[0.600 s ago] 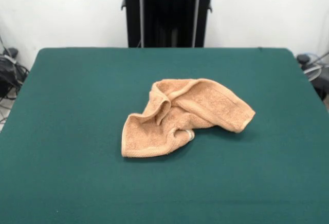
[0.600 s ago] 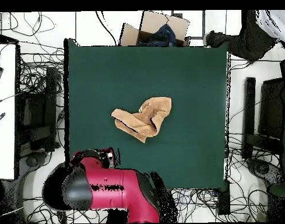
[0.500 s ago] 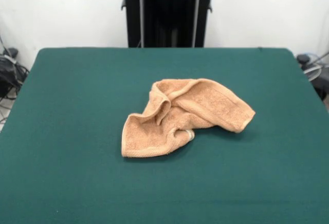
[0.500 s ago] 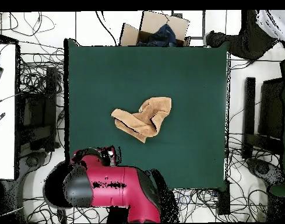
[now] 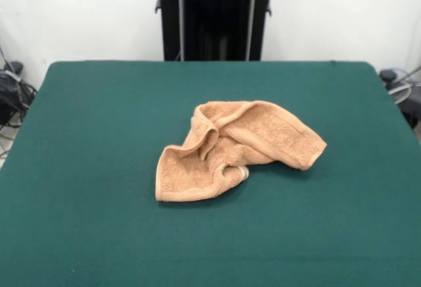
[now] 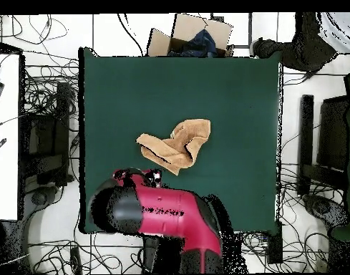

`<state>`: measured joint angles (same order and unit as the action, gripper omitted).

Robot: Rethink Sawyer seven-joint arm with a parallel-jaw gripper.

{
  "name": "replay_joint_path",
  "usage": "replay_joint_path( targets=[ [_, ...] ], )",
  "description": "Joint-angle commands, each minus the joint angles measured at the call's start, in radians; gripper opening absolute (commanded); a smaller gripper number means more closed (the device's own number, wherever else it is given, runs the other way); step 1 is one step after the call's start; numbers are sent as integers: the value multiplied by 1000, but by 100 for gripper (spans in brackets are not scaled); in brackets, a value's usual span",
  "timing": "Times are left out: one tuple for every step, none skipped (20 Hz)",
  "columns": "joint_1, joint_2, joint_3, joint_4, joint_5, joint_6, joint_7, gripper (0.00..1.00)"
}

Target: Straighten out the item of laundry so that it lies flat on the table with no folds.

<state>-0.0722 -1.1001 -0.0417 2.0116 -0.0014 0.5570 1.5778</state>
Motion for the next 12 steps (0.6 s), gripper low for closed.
replay_joint_path(
  targets=[
    [-72, 131, 54, 12, 38, -106, 165, 100],
    [-76, 141, 57, -1, 40, -113, 170, 100],
    [-75, 146, 53, -11, 39, -113, 178, 100],
    [-75, 156, 47, -29, 35, -122, 184, 100],
    [-74, 163, 42, -39, 33, -125, 190, 100],
    [-79, 176, 43, -52, 38, -136, 195, 100],
    [-83, 184, 45, -59, 41, -139, 195, 100],
    [-91, 200, 50, -75, 46, -142, 192, 100],
    [-94, 206, 52, -81, 52, -141, 195, 100],
    [-84, 210, 40, -94, 50, -136, 203, 100],
    [-85, 213, 41, -98, 56, -134, 205, 100],
    [-91, 217, 48, -97, 66, -144, 208, 100]
  ],
)
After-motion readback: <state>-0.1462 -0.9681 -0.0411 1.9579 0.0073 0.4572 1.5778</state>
